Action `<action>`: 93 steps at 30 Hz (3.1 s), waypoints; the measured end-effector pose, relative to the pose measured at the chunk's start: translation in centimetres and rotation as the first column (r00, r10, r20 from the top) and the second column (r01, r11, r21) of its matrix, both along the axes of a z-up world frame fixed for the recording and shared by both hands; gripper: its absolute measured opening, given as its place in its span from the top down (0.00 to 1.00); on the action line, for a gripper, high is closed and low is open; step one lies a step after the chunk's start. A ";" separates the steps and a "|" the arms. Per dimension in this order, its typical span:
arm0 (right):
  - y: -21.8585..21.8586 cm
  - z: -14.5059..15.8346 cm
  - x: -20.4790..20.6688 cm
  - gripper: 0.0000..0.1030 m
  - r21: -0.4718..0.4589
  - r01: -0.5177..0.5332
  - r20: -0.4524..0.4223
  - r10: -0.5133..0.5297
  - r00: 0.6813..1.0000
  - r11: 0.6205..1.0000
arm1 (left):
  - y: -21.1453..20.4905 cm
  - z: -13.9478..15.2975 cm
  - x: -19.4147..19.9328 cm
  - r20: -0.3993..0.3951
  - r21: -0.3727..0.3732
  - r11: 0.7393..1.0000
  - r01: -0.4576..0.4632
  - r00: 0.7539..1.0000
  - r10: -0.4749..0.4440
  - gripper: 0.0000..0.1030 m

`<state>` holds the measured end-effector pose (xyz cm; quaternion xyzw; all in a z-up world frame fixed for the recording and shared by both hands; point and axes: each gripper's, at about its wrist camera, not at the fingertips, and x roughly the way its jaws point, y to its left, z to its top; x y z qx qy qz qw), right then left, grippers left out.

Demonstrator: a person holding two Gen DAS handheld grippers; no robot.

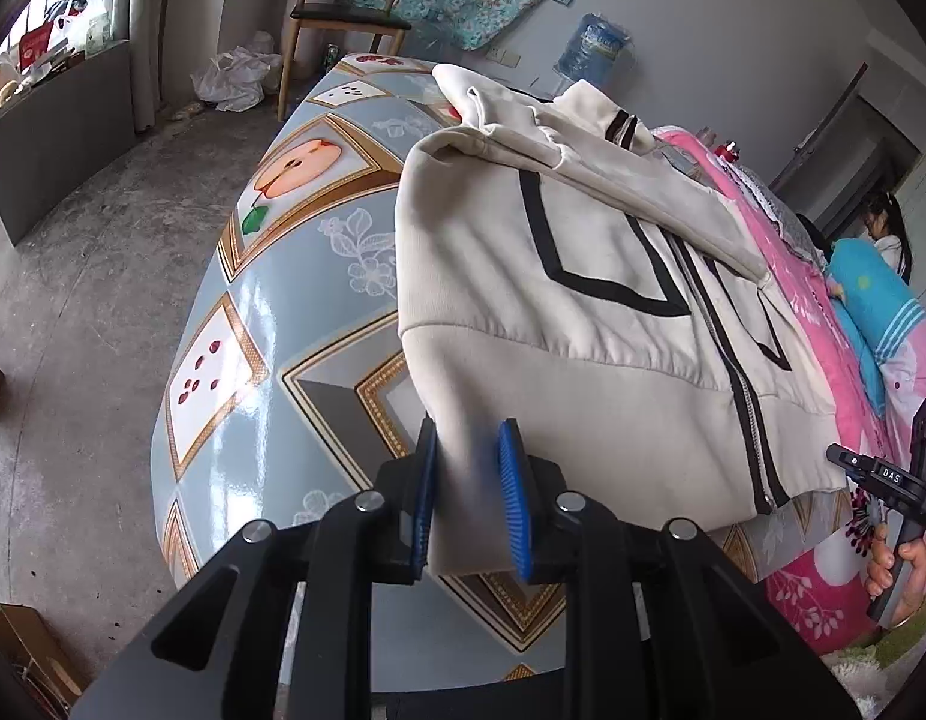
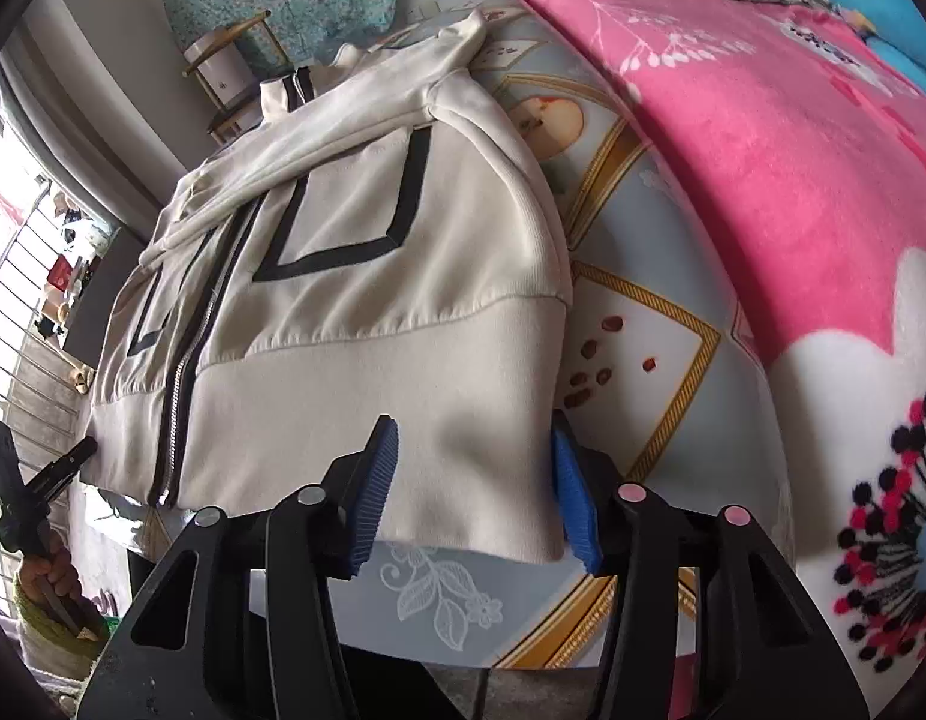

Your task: Fold large clothes

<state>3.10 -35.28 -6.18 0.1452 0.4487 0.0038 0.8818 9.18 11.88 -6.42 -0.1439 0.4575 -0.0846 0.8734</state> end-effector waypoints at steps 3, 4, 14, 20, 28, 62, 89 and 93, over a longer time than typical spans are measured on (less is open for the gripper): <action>-0.2 -0.3 -0.8 0.75 -0.015 0.019 -0.001 -0.019 1.000 1.000 | -0.5 0.0 0.0 0.007 0.040 0.999 -0.002 1.000 0.002 0.80; -0.2 -0.3 -0.8 0.84 -0.025 0.029 -0.001 -0.029 1.000 0.999 | -0.8 0.1 0.2 0.007 0.065 0.998 -0.003 1.000 0.002 0.81; 0.4 5.3 -4.1 0.96 -0.038 0.045 0.180 -0.037 0.983 0.998 | -2.7 5.5 -1.6 0.137 0.241 0.970 0.019 0.989 -0.053 0.96; 0.7 8.0 -7.4 0.96 -0.051 0.008 0.232 0.004 0.973 0.999 | -2.7 8.9 -4.9 0.166 0.257 0.965 0.060 0.981 -0.105 0.96; -1.2 4.3 -10.2 0.95 -0.005 0.021 0.118 -0.021 0.993 1.000 | -1.8 5.4 -8.9 0.022 0.206 0.976 0.077 0.996 -0.083 0.95; 6.5 14.4 22.6 0.16 0.052 -0.315 0.135 0.306 0.942 0.948 | -8.8 10.8 23.0 0.026 0.274 0.951 0.145 0.987 -0.158 0.25; 9.4 9.2 43.3 0.83 -0.005 -0.312 -0.208 0.304 0.930 0.950 | -16.7 6.3 42.5 -0.120 0.202 0.958 0.202 0.976 -0.181 0.88; 10.3 10.9 38.1 0.84 -0.086 -0.412 -0.116 0.402 0.909 0.907 | -16.2 7.3 40.1 -0.061 0.167 0.951 0.261 0.965 -0.254 0.90</action>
